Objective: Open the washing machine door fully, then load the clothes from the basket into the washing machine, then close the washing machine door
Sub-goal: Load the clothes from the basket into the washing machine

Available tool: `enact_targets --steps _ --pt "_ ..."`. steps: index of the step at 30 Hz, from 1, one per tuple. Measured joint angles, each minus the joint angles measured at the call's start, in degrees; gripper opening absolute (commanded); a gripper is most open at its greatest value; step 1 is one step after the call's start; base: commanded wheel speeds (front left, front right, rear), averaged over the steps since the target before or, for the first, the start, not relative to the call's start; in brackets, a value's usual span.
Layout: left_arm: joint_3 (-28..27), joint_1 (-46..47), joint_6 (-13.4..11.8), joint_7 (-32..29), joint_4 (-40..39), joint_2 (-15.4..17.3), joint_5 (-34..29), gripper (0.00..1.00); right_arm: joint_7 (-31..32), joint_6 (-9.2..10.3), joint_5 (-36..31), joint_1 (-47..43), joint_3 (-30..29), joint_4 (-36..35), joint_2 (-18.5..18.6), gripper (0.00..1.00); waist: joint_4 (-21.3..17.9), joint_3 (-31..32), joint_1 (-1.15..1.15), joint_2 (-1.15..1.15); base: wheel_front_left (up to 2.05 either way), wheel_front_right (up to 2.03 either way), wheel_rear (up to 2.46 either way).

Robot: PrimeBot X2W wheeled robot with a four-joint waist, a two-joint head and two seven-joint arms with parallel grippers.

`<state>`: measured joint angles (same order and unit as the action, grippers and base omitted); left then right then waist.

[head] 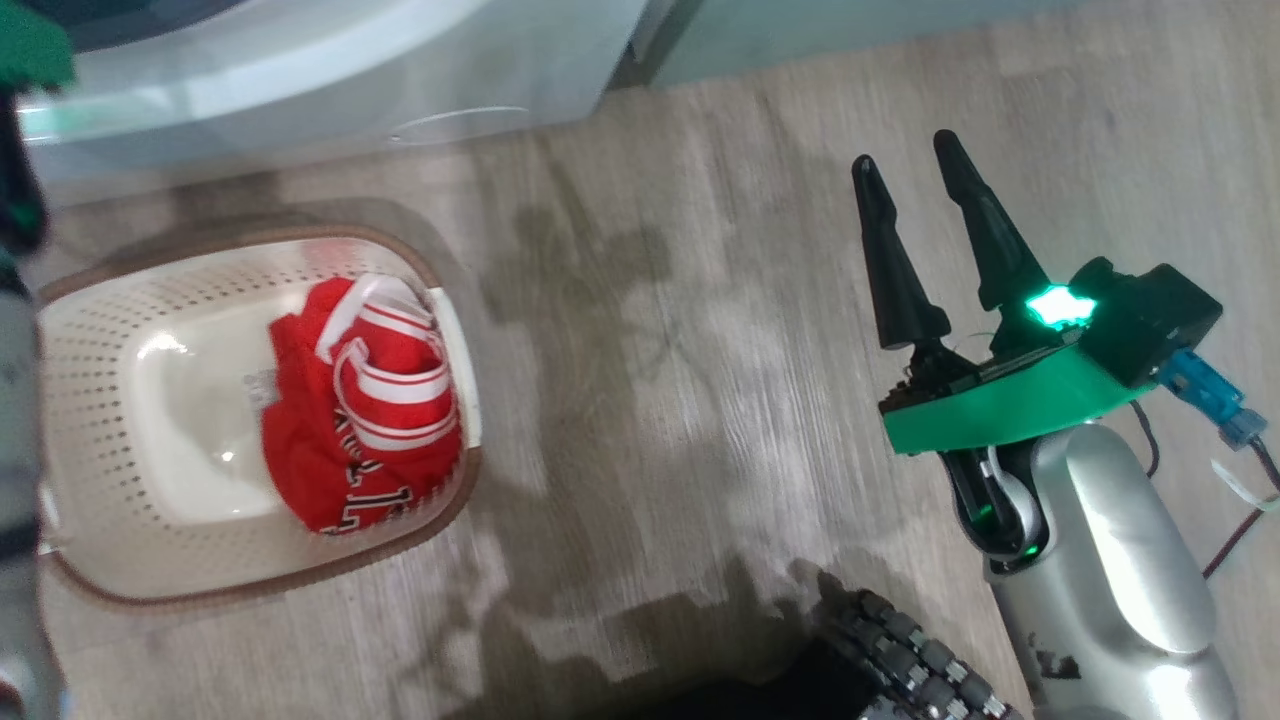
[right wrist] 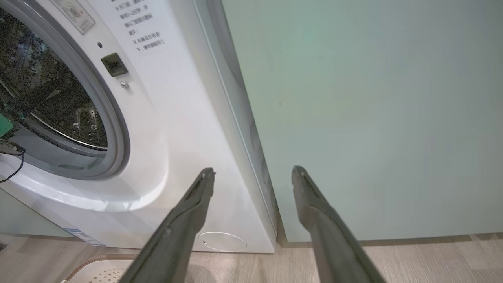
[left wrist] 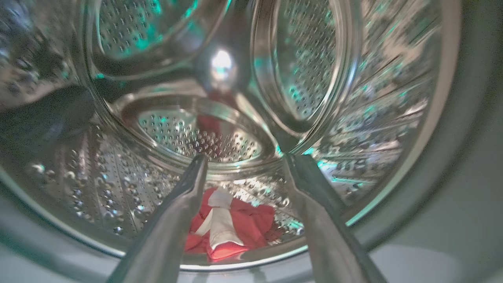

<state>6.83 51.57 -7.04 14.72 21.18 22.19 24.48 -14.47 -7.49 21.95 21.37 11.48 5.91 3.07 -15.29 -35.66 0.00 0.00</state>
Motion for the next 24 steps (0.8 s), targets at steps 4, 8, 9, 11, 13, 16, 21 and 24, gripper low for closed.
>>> enact_targets --steps 4,8,9,11,13,16,21,24 --pt "-1.89 -9.16 -2.38 0.0 -10.0 -2.08 -1.32 1.0 0.0 0.0 -1.49 0.0 -0.75 0.36 0.0 1.0 2.01 1.6 0.0 0.0 0.0 0.0 0.0" --pt "-3.14 -15.16 -3.43 0.0 -14.56 -3.02 -2.04 1.0 0.0 0.0 -2.54 -0.01 -1.48 0.82 0.0 1.0 3.39 2.81 0.0 0.0 0.0 0.0 0.0" --pt "-3.5 -16.76 -3.79 0.0 -15.94 -3.32 -2.24 1.0 0.0 0.0 -2.85 -0.02 -1.78 0.96 0.01 1.0 3.81 3.22 0.0 0.0 0.0 0.0 0.0" --pt "-3.82 -19.53 -4.12 0.0 -18.4 -4.14 -2.91 1.0 0.0 0.0 -3.34 -0.13 -2.42 1.11 0.01 1.0 4.7 4.03 0.0 0.0 0.0 0.0 0.0" --pt "-4.42 -22.07 -4.34 0.0 -20.54 -5.41 -3.04 1.0 0.0 0.0 -3.85 -0.53 -2.99 1.35 0.01 1.0 5.52 4.91 0.0 0.0 0.0 0.0 0.0" --pt "-5.3 -25.9 -4.85 0.0 -22.87 -7.01 -3.96 1.0 0.0 0.0 -4.74 -1.37 -4.0 2.01 0.02 1.0 6.71 6.32 0.0 0.0 0.0 0.0 0.0" --pt "-6.06 -33.95 -4.36 0.0 -26.08 -10.2 -5.9 1.0 0.0 0.0 -6.43 -2.49 -5.44 3.19 0.02 1.0 8.76 9.84 0.0 0.0 0.0 0.0 0.0" --pt "-6.27 -37.31 -3.52 0.0 -26.24 -11.66 -6.87 1.0 0.02 0.0 -7.06 -3.04 -6.0 3.48 0.02 1.0 9.7 11.82 0.0 0.0 0.0 0.0 0.0"
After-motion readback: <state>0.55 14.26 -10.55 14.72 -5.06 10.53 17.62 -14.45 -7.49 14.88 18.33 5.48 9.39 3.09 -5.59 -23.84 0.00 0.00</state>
